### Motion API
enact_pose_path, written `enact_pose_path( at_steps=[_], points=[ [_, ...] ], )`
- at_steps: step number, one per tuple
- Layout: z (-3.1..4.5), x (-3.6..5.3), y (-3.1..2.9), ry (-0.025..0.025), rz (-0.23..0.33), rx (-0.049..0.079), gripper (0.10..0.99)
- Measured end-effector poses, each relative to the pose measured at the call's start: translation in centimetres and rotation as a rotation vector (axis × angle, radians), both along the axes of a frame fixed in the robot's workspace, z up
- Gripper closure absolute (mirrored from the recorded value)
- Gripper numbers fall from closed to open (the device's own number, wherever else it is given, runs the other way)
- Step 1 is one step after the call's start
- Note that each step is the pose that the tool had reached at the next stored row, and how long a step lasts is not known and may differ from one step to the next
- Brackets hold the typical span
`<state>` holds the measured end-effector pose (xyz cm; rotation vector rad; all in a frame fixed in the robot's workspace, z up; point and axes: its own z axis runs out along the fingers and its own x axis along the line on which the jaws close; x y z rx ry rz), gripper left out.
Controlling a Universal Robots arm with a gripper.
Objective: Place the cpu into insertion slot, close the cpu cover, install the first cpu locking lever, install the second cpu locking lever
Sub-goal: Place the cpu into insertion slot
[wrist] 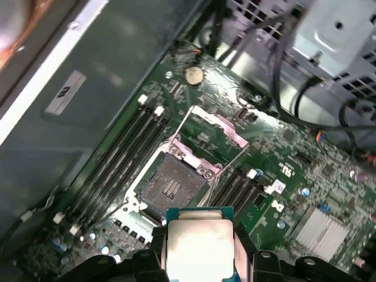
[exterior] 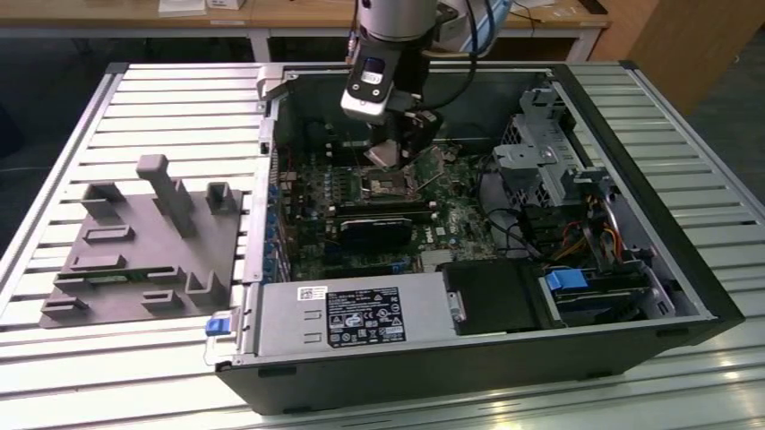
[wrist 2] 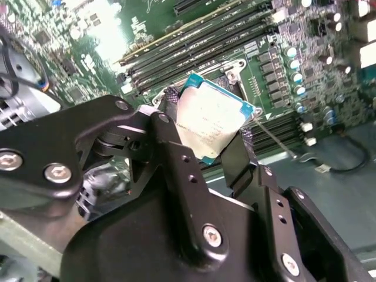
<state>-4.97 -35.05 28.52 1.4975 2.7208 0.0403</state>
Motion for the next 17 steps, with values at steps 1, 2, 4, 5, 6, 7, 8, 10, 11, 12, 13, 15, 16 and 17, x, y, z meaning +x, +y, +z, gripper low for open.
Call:
enact_pose_path(
  at_steps=[1, 2, 4, 5, 6, 7, 8, 10, 11, 12, 13, 15, 16, 17],
  points=[
    [-0.03, 0.0, 0.0, 0.0, -0.02, 0.0, 0.545],
    [-0.05, 0.0, 0.0, -0.0001, -0.038, 0.0, 0.545],
    [-0.1, 0.0, 0.0, 0.0, -0.073, 0.0, 0.545],
    [-0.12, 0.0, 0.0, 0.0, -0.091, 0.0, 0.545],
    [-0.15, 0.0, 0.0, 0.0, -0.109, 0.0, 0.545],
    [-0.17, 0.0, 0.0, 0.0, -0.127, 0.0, 0.545],
    [-0.2, 0.0, 0.0, 0.0, -0.147, 0.0, 0.545],
    [-0.25, 0.0, 0.0, 0.0, -0.183, 0.0, 0.545],
    [-0.27, 0.0, 0.0, 0.0, -0.201, 0.0, 0.545],
    [-0.29, 0.0, 0.0, 0.0, -0.219, 0.0, 0.545],
    [-0.32, 0.0, 0.0, -0.0001, -0.237, 0.0, 0.545],
    [-0.37, 0.0, 0.0, -0.0001, -0.274, 0.0, 0.545],
    [-0.39, 0.0, 0.0, 0.0, -0.292, 0.0, 0.545],
    [-0.41, 0.0, 0.0, 0.0, -0.31, 0.0, 0.545]
  ],
)
